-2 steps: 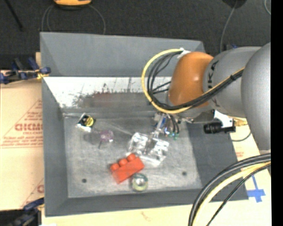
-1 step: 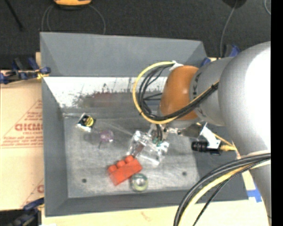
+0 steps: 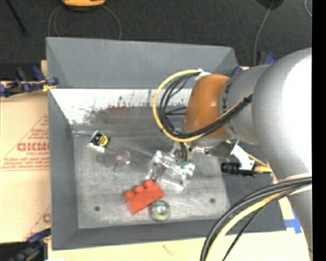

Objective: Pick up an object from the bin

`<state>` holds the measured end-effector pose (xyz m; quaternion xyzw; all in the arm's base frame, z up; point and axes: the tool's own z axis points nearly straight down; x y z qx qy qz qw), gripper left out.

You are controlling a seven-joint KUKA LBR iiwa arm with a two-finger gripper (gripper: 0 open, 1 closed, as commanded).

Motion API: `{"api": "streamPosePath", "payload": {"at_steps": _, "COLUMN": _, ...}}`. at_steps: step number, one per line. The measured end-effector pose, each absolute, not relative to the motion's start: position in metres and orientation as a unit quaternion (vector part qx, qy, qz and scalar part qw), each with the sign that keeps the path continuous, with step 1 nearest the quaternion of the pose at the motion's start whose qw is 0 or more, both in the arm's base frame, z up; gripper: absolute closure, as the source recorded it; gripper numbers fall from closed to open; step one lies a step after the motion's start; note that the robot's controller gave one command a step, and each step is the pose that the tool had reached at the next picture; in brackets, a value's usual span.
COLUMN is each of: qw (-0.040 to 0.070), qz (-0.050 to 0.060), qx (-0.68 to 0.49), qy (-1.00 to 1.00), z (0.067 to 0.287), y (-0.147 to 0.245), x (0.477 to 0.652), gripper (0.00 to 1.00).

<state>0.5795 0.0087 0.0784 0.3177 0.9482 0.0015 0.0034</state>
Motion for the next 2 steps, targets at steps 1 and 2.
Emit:
{"api": "streamPosePath", "payload": {"at_steps": 1, "qw": 0.006, "qz": 0.002, "qx": 0.317, "qy": 0.948, "z": 0.080, "y": 0.008, "x": 0.581, "gripper": 1.00}}
{"api": "streamPosePath", "payload": {"at_steps": 2, "qw": 0.001, "qz": 0.000, "qx": 0.314, "qy": 0.949, "z": 0.095, "y": 0.008, "x": 0.582, "gripper": 1.00}}
